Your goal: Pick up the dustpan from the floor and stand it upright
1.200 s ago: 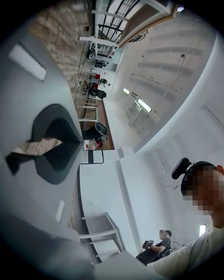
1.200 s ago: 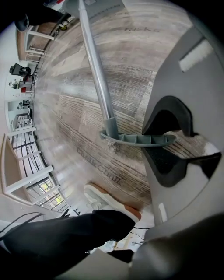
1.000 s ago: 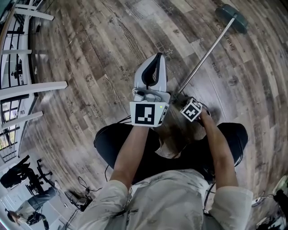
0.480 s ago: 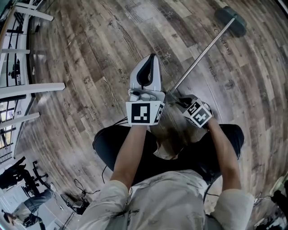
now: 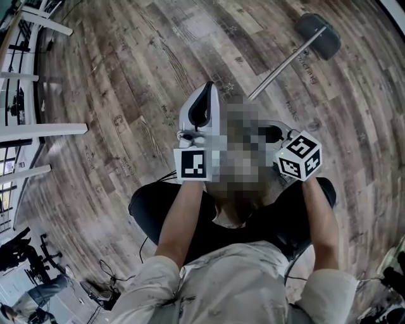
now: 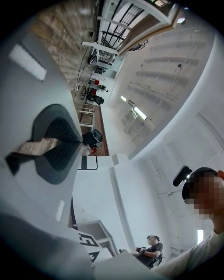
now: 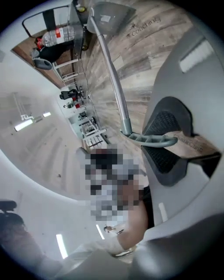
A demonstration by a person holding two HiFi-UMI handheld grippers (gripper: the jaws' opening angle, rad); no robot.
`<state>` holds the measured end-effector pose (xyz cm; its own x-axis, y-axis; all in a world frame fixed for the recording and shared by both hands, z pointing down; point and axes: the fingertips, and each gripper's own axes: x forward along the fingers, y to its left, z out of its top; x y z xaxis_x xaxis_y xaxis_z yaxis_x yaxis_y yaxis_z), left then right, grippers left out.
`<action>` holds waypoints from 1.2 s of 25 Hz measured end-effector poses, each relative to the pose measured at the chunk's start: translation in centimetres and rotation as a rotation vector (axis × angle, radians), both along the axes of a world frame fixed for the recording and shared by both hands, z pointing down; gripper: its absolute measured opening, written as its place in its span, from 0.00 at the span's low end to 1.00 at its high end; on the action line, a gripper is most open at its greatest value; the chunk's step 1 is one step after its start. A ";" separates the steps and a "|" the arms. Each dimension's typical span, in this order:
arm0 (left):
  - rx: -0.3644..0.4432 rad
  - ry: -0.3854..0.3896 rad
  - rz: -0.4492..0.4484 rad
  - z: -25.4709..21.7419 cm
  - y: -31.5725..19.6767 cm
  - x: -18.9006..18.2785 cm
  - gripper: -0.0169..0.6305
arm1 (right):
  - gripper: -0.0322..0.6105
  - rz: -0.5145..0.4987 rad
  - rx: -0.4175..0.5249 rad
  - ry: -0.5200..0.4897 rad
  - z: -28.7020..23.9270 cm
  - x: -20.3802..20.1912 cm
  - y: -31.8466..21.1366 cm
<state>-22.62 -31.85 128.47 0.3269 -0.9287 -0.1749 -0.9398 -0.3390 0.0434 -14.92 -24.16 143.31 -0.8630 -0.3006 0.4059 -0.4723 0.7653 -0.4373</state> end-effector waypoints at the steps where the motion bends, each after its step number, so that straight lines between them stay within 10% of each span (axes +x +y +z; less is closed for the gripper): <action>1: 0.005 0.000 -0.002 -1.0 0.1 0.0 0.06 | 0.17 0.023 0.002 -0.047 -2.3 0.0 -0.6; 8: 0.031 -0.035 -0.032 -6.3 -1.4 4.4 0.06 | 0.17 0.157 0.021 -0.327 -14.4 5.3 -4.9; 30: 0.055 0.013 -0.036 -26.1 2.0 0.3 0.05 | 0.17 0.519 -0.067 -1.106 -48.7 6.0 -4.9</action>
<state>-22.29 -29.84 102.39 0.2906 -0.9287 -0.2303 -0.9510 -0.3070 0.0380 -8.92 -29.02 94.65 -0.5368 -0.7185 -0.4423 -0.0633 0.5571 -0.8281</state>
